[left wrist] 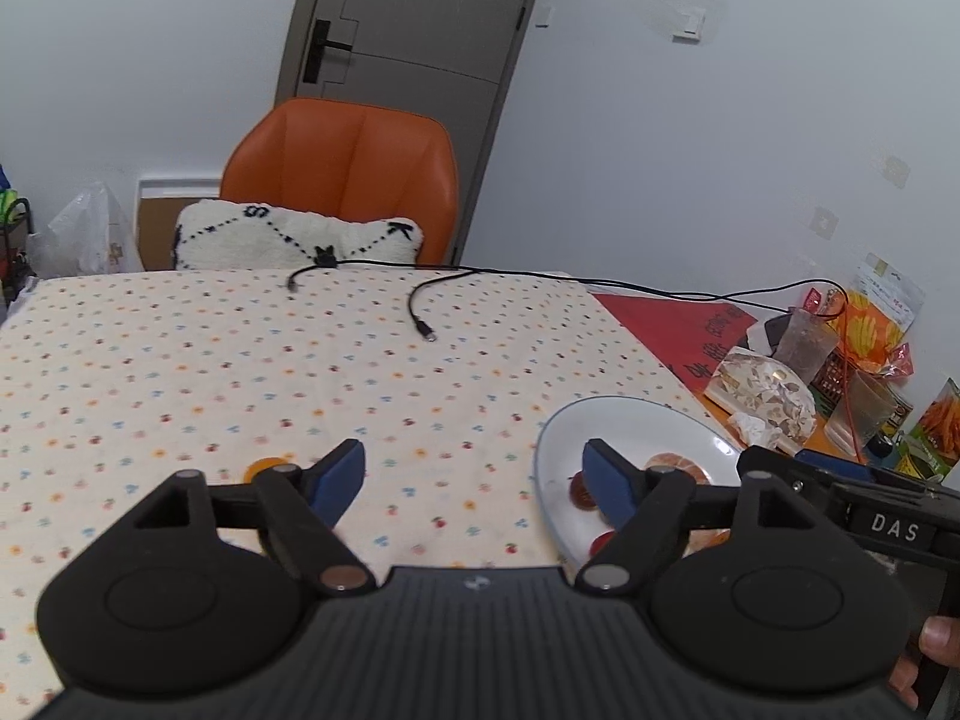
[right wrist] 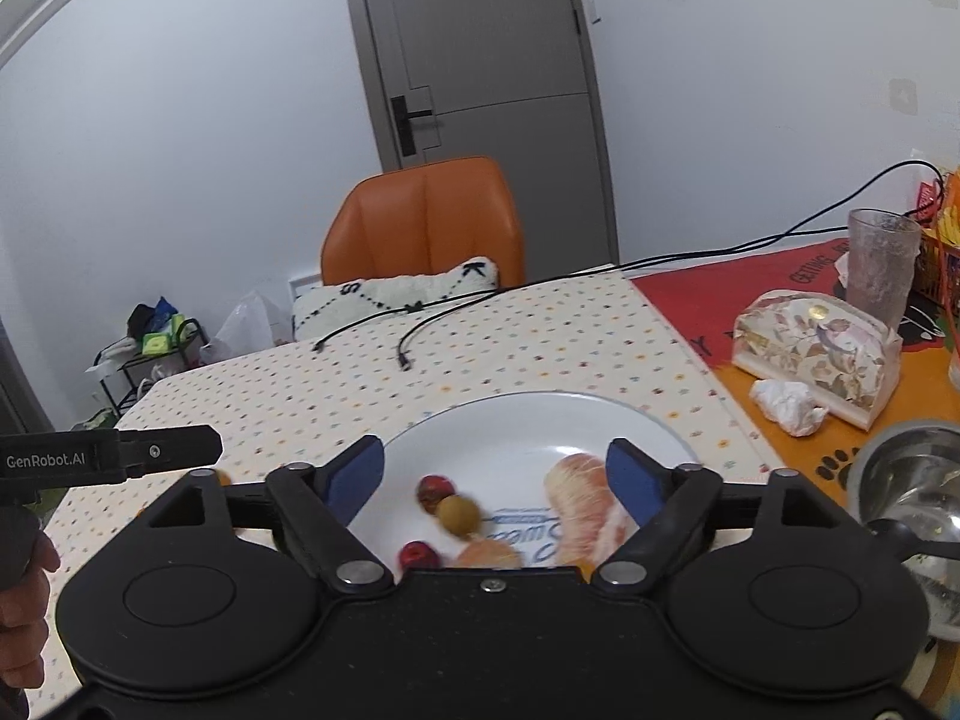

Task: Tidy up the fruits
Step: 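Move both open tools back from the plate to the remaining fruit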

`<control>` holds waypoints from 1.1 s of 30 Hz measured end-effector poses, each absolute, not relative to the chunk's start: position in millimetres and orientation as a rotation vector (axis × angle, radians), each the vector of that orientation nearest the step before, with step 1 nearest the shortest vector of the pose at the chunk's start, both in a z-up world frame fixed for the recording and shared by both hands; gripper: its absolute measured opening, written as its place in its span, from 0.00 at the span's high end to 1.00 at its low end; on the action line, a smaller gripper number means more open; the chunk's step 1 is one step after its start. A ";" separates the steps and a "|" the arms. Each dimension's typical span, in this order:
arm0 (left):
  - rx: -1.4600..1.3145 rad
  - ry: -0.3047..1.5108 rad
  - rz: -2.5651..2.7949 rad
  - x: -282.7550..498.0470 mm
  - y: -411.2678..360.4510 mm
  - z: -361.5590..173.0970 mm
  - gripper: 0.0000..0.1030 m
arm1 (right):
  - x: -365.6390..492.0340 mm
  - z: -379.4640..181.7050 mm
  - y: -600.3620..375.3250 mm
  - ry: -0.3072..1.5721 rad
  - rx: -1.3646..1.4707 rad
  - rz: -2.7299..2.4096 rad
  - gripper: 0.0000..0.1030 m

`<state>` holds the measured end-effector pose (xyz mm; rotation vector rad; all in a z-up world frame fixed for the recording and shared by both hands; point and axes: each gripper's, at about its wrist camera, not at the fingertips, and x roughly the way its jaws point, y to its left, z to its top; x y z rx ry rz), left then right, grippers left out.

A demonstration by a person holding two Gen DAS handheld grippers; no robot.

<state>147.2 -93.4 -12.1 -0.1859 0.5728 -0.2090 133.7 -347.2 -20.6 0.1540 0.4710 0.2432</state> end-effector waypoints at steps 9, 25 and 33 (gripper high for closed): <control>-0.167 0.574 -0.150 128.3 -66.8 -9.4 0.15 | 121.7 -19.5 -319.7 0.480 0.160 0.307 0.00; -0.174 0.548 -0.033 101.1 -18.6 6.1 0.12 | 113.1 -12.2 -281.2 0.480 0.153 0.411 0.00; -0.208 0.546 -0.005 95.9 2.0 8.0 0.12 | 114.3 -12.0 -263.7 0.515 0.130 0.466 0.00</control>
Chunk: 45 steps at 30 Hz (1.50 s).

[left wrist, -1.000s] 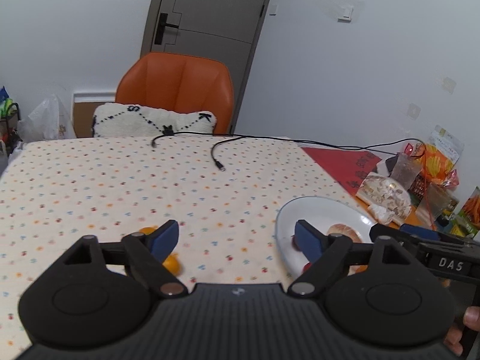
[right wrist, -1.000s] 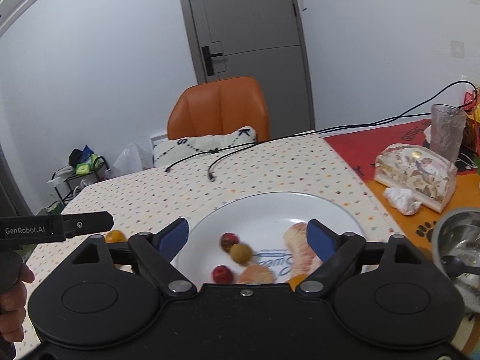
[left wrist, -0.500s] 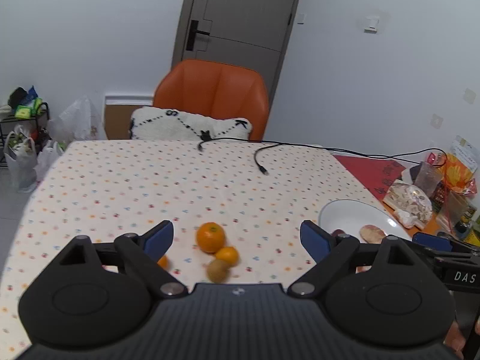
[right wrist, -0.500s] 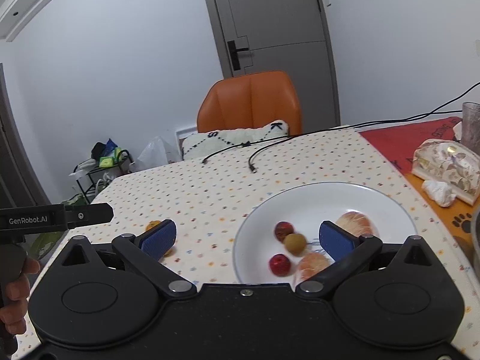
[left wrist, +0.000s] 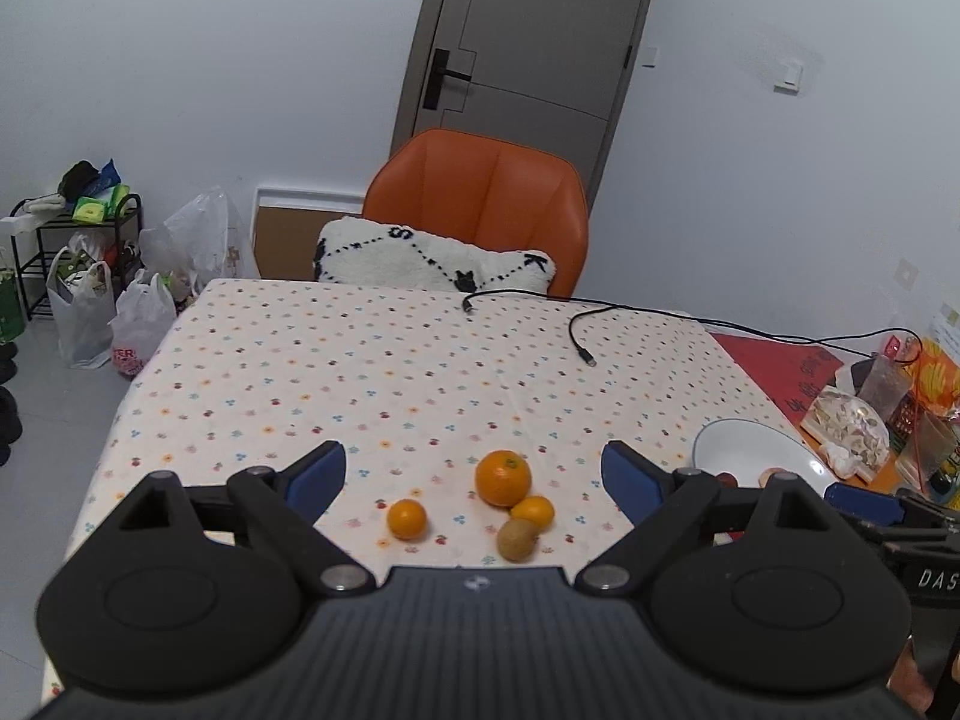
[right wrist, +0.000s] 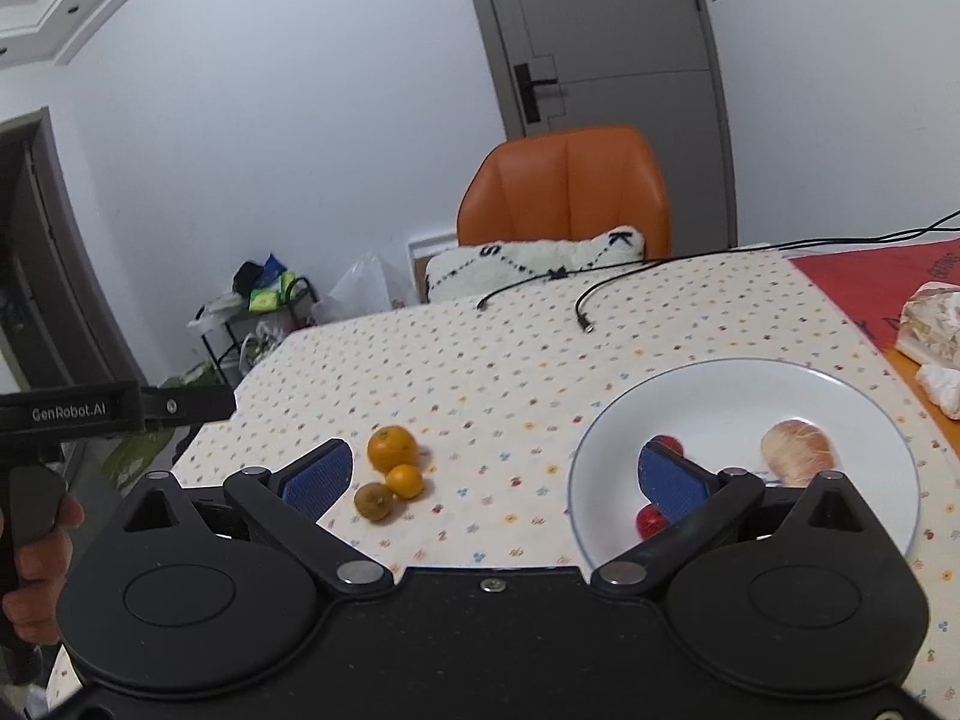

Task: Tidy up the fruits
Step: 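Move both open tools back from the plate to the remaining fruit, then grasp a second brown kiwi with the right tool while the left tool grasps a mandarin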

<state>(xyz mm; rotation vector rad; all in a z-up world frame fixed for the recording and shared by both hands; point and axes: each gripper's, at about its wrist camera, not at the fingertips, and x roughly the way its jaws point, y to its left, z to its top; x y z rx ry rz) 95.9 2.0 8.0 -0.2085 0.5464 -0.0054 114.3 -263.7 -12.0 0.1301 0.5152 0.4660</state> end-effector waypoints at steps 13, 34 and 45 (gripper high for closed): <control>-0.233 0.565 -0.006 94.0 21.6 -4.6 0.30 | 118.9 -18.9 -228.8 0.553 0.083 0.503 0.17; -0.290 0.649 -0.019 123.2 39.9 -45.6 0.50 | 145.6 -48.3 -182.1 0.675 0.087 0.614 0.43; -0.305 0.684 -0.046 142.2 41.8 -68.7 0.50 | 157.9 -62.8 -161.2 0.717 0.076 0.632 0.52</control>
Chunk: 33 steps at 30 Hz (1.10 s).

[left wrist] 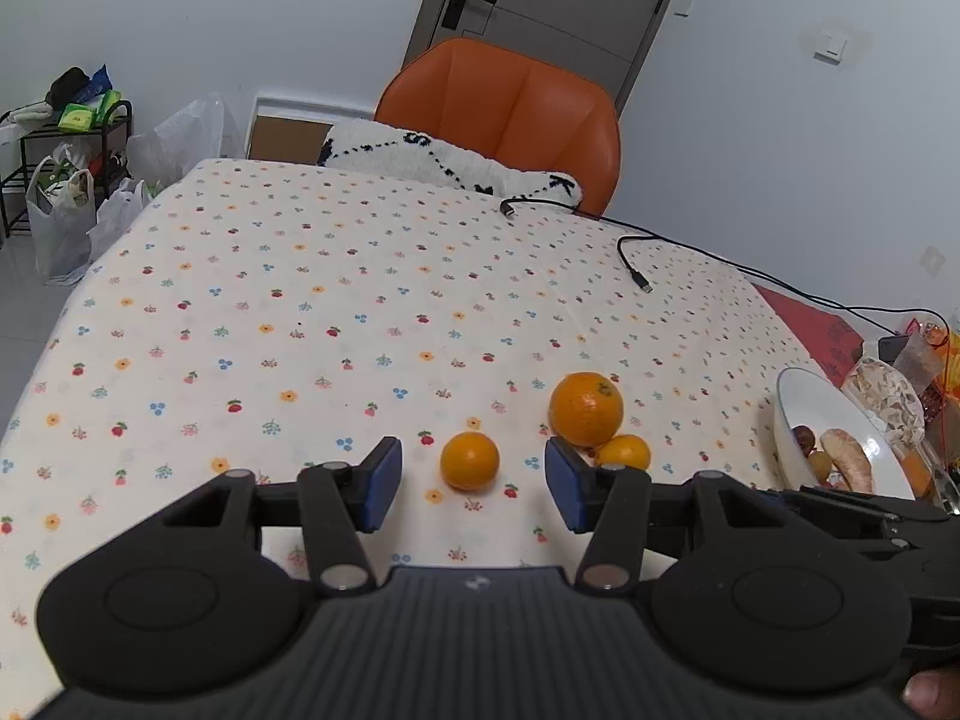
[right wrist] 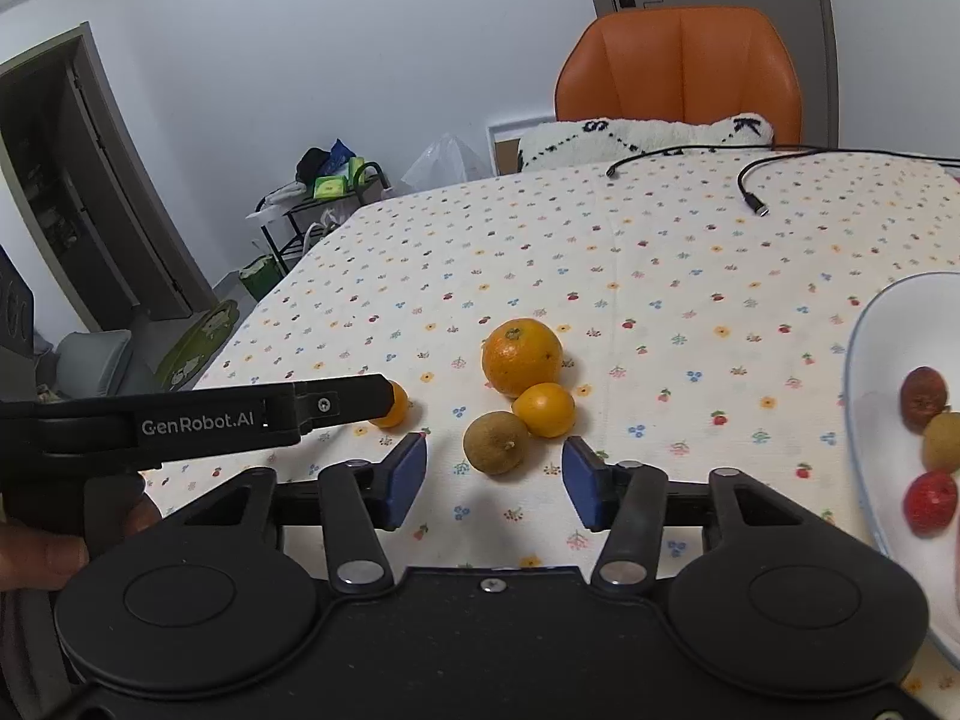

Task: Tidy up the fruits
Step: 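Grasp a second brown kiwi with the right tool while the left tool grasps a mandarin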

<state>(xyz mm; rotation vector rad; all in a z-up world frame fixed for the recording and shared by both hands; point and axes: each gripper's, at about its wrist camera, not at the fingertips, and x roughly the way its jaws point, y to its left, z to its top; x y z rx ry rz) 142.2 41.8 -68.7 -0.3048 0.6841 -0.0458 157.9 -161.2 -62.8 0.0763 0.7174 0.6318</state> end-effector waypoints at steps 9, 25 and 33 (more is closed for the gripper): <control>-0.324 0.702 -0.053 153.4 49.7 -79.3 0.59 | 164.8 -69.3 -144.0 0.728 0.052 0.629 0.63; -0.284 0.687 -0.062 139.4 40.7 -63.3 0.79 | 147.4 -60.6 -156.9 0.689 0.083 0.623 0.77; -0.270 0.658 -0.048 128.6 33.0 -46.4 0.79 | 139.3 -49.0 -172.9 0.654 0.114 0.617 0.77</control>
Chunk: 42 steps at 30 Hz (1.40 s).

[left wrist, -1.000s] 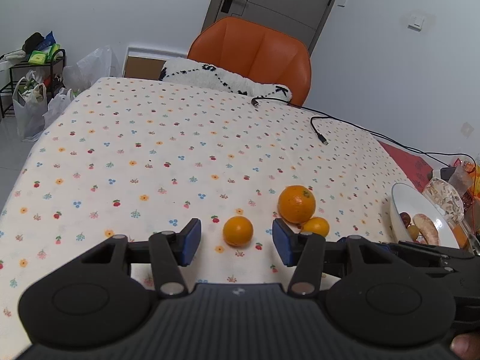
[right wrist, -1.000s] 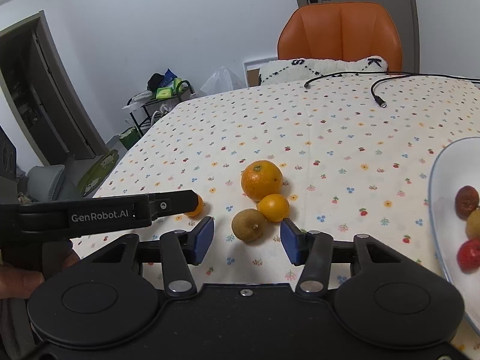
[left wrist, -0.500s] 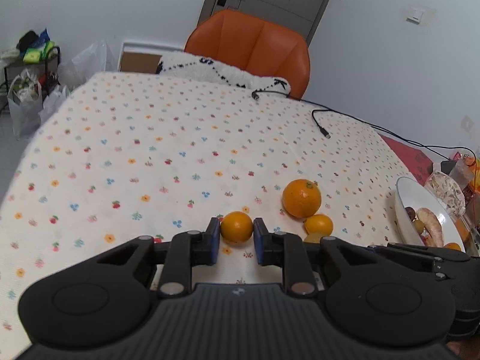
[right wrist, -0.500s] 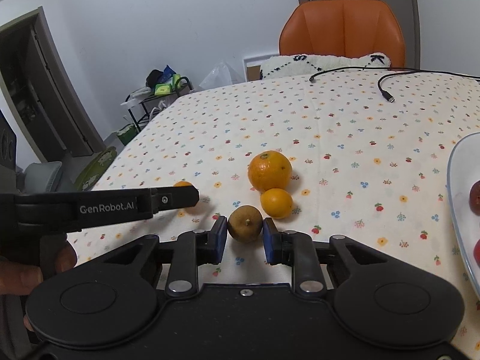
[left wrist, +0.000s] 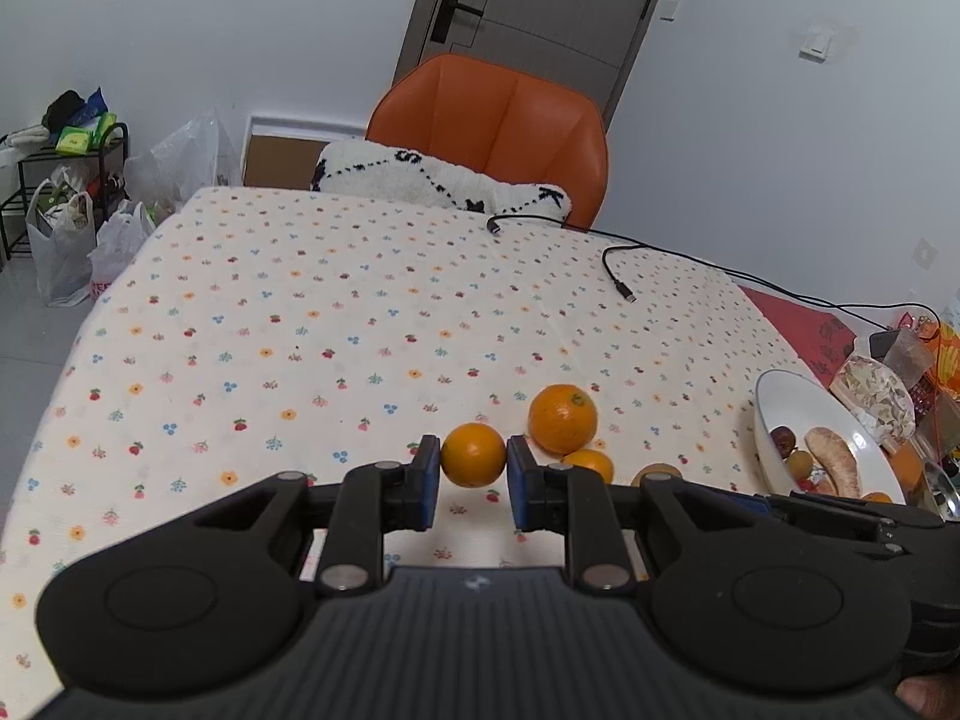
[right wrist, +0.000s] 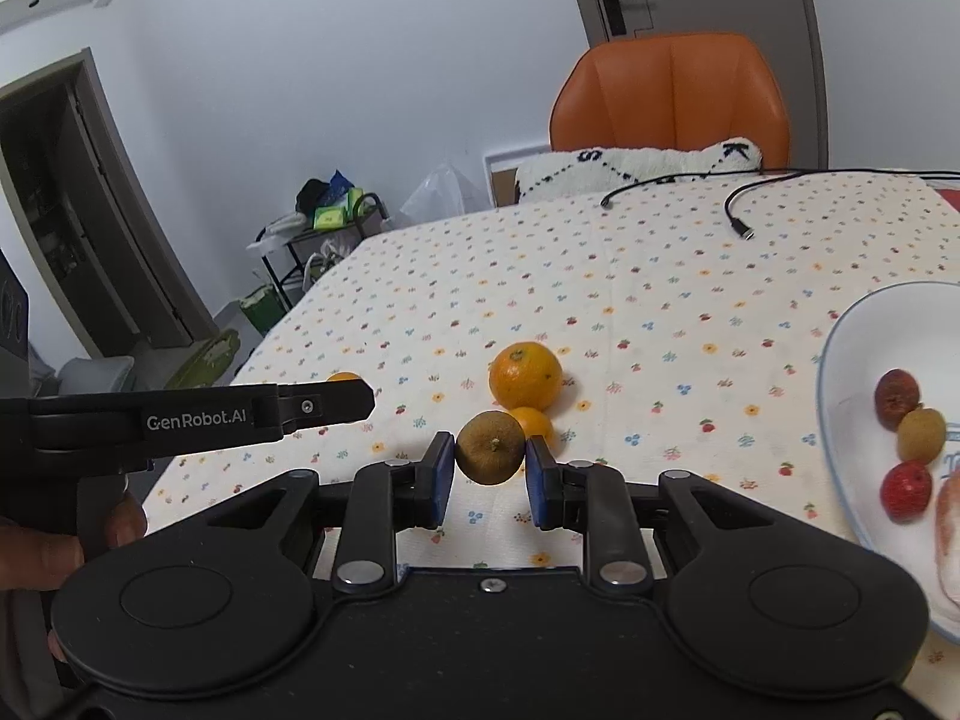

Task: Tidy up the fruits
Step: 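Grasp a second brown kiwi with the right tool while the left tool grasps a mandarin, then carry the kiwi with the right tool while the left tool carries the mandarin to the plate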

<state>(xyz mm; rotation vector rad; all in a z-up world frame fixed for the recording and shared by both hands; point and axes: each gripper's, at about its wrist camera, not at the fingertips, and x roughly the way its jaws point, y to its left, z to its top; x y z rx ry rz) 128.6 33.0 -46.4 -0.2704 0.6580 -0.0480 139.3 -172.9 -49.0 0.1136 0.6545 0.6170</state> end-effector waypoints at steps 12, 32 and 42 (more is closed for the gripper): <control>-0.242 0.620 -0.074 118.2 6.3 -26.4 0.79 | 127.5 -34.7 -204.0 0.606 0.145 0.586 0.77; -0.210 0.587 -0.169 115.7 -45.1 -11.6 0.79 | 110.7 -21.0 -260.7 0.552 0.176 0.490 0.77; -0.200 0.588 -0.239 124.8 -81.3 -12.1 0.79 | 105.5 -21.7 -299.2 0.539 0.196 0.411 0.77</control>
